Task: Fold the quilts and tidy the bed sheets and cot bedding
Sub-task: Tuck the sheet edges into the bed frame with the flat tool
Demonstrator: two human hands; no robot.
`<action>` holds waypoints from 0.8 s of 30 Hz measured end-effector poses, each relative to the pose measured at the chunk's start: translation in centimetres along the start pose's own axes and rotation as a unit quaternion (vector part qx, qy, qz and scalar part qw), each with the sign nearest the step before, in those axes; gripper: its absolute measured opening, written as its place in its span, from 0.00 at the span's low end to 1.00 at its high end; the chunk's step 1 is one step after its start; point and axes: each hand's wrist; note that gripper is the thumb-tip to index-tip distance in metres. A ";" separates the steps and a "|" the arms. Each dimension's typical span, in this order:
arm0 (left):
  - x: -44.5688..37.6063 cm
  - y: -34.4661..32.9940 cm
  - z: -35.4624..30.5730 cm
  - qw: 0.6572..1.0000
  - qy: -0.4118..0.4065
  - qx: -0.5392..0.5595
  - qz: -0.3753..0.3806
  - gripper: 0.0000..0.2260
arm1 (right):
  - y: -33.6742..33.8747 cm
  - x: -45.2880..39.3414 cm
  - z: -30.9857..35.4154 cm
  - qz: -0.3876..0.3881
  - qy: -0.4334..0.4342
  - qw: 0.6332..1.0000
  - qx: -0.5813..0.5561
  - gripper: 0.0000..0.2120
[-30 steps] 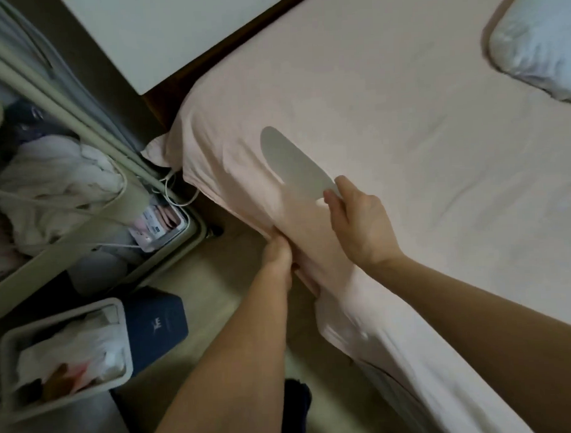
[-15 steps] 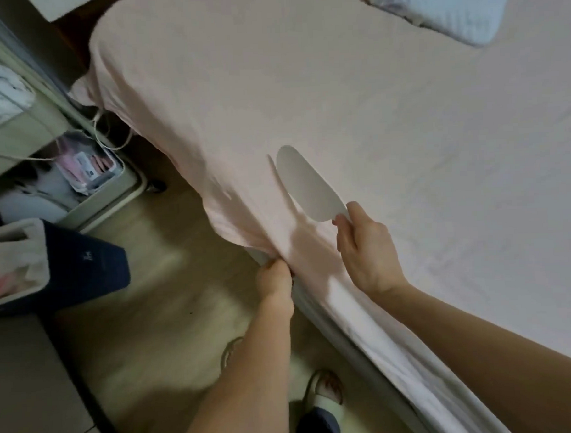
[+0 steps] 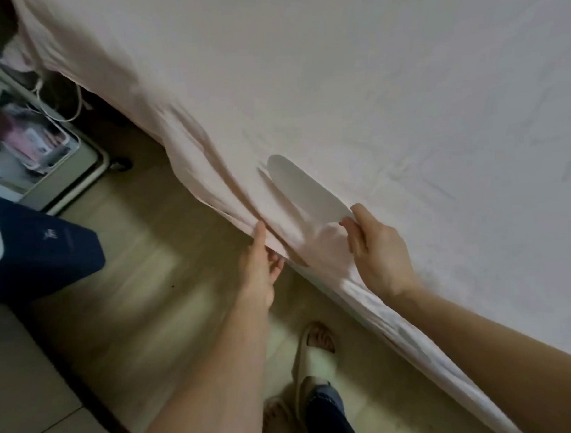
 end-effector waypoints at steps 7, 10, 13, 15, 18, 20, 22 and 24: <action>0.0 2.2 3.7 0.981 -0.094 -0.077 -0.153 0.16 | -0.5 5.0 -4.0 0.105 -0.027 0.988 0.113 0.12; 0.6 5.2 3.0 0.984 -0.068 0.000 -0.166 0.14 | -0.2 6.9 -5.1 0.137 -0.011 0.982 0.131 0.13; 1.7 4.0 3.1 0.983 -0.040 0.074 -0.163 0.10 | 1.2 9.4 -6.1 0.083 0.020 0.989 0.119 0.14; 3.0 2.1 4.0 0.989 -0.017 0.085 -0.124 0.07 | 2.3 10.4 -6.6 0.032 0.027 0.994 0.101 0.14; 6.0 -1.9 8.0 0.999 0.044 0.010 -0.014 0.07 | 3.9 11.7 -8.5 -0.031 -0.002 0.998 0.052 0.09; 7.4 -4.3 11.2 0.995 0.058 -0.073 0.025 0.07 | 4.4 12.4 -10.1 -0.072 -0.045 0.996 0.031 0.06; 8.2 -6.1 14.5 0.992 0.034 -0.124 0.021 0.11 | 4.7 13.6 -12.3 -0.107 -0.061 0.991 0.043 0.11; 9.1 -7.0 17.1 0.994 0.027 -0.101 0.025 0.12 | 4.7 15.1 -14.5 -0.096 -0.041 0.993 0.062 0.17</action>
Point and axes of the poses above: each hand's wrist, its own x-axis away from the middle knuckle, its own y-axis out of the back of the hand, z = x × y, and after that the axes turned 11 degrees about x, right-handed
